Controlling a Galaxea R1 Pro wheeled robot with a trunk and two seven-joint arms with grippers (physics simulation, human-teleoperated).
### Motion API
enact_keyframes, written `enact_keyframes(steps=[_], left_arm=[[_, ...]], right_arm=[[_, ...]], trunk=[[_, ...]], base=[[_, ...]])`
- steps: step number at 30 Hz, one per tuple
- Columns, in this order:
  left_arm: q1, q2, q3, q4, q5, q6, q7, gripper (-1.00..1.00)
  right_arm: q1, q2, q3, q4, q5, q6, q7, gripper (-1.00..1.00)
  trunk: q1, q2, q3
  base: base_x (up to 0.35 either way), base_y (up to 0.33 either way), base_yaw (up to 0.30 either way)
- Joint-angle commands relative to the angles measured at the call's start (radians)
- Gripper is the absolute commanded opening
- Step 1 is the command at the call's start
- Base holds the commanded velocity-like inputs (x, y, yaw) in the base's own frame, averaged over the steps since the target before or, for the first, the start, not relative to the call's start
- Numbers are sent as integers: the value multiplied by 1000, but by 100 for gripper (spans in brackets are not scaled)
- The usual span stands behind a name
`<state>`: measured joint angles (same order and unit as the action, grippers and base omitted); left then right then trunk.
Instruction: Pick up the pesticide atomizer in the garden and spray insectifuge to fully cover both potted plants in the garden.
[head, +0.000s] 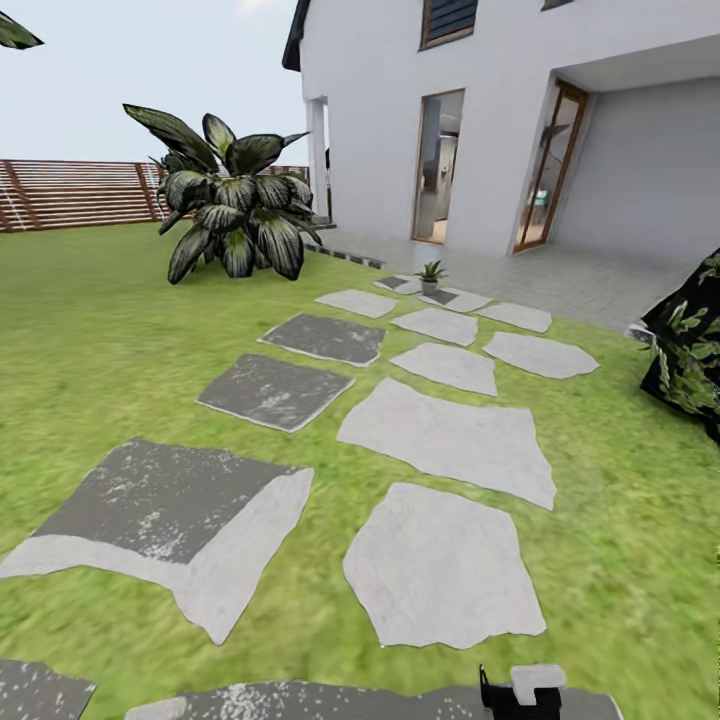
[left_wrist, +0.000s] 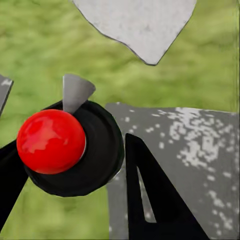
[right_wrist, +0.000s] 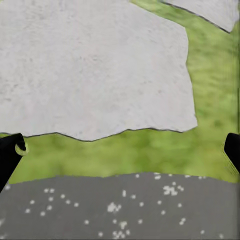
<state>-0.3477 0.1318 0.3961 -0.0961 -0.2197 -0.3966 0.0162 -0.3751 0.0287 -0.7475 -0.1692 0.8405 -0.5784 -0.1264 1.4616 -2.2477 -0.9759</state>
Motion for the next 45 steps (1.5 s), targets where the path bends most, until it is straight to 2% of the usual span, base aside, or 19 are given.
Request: enact_keyframes(steps=[1, 33, 45], left_arm=[[-1, 0, 7, 1, -10, -4, 2, -100], [-1, 0, 7, 1, -10, -4, 2, -100], [-1, 0, 7, 1, -10, -4, 2, -100]], right_arm=[[-1, 0, -4, 0, 11, -1, -7, 100], [-1, 0, -4, 0, 11, -1, -7, 100], [-1, -4, -4, 0, 11, -1, -5, 100]], trunk=[[0, 0, -1], [0, 0, -1], [0, 0, -1]], base=[[337, 0, -233], [337, 0, -231], [337, 0, -24]])
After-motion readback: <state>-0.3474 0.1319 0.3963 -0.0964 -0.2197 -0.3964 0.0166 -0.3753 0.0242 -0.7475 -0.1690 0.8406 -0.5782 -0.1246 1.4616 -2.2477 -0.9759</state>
